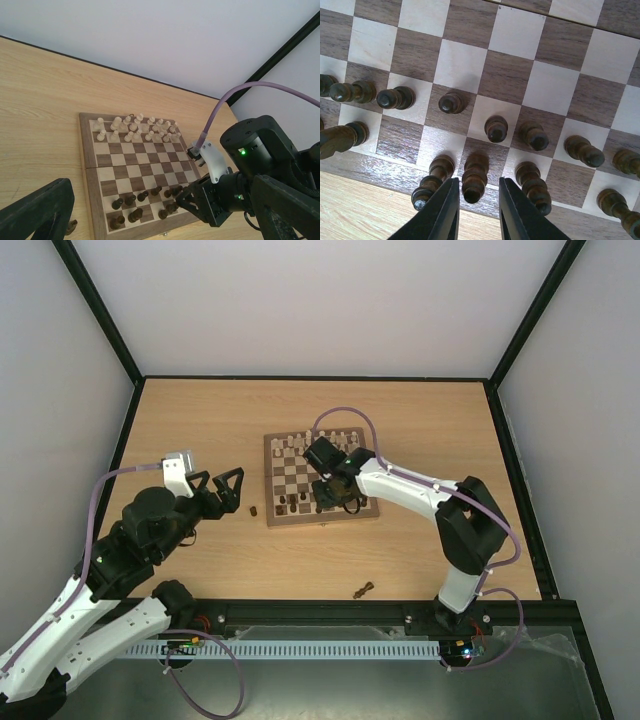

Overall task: Set up the chess pieces on the board
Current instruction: Pick up the storage box at the center of the board.

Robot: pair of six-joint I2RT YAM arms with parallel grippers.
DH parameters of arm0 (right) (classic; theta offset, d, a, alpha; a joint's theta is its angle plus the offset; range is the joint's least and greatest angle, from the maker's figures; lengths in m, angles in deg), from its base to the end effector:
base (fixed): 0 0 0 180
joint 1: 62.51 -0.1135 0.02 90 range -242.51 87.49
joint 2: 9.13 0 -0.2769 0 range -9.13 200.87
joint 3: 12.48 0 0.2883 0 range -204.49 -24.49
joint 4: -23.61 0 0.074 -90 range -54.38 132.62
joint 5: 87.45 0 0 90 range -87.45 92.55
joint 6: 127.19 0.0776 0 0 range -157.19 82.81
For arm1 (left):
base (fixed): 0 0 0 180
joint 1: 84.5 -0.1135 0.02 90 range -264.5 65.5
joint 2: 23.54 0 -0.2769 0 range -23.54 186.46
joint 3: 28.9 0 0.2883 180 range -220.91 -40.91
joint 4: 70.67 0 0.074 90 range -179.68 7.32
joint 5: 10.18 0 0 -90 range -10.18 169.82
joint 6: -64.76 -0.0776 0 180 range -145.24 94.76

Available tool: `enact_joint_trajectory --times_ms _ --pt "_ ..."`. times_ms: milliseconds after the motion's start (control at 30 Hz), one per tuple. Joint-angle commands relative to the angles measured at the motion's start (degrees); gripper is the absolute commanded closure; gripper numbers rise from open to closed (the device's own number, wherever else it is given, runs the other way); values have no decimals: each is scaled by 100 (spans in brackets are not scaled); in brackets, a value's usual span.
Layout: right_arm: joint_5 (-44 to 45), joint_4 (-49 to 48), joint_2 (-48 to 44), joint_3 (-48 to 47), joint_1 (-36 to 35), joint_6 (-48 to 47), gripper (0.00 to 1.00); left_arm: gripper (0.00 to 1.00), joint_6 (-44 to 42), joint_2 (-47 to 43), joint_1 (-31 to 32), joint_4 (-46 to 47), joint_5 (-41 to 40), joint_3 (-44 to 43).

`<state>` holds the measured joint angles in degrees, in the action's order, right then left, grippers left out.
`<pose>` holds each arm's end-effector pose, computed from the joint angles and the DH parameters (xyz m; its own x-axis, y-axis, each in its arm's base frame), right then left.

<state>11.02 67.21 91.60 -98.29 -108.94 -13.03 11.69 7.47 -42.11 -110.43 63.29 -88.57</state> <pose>0.3039 0.3028 0.1828 -0.8079 -0.2619 -0.5279 -0.3649 0.9258 0.0991 0.1488 -0.1059 0.3659 -0.3781 -0.4348 -0.8173 0.2664 0.7944 -0.5458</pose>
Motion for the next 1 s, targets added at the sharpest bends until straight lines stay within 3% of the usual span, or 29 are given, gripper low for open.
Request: enact_joint_trajectory --times_ms 0,967 --pt "-51 53 113 -142 38 -94 77 1 34 -42 -16 76 -69 64" --pt "-27 41 350 -228 117 -149 85 1 35 -27 -12 72 -96 72"
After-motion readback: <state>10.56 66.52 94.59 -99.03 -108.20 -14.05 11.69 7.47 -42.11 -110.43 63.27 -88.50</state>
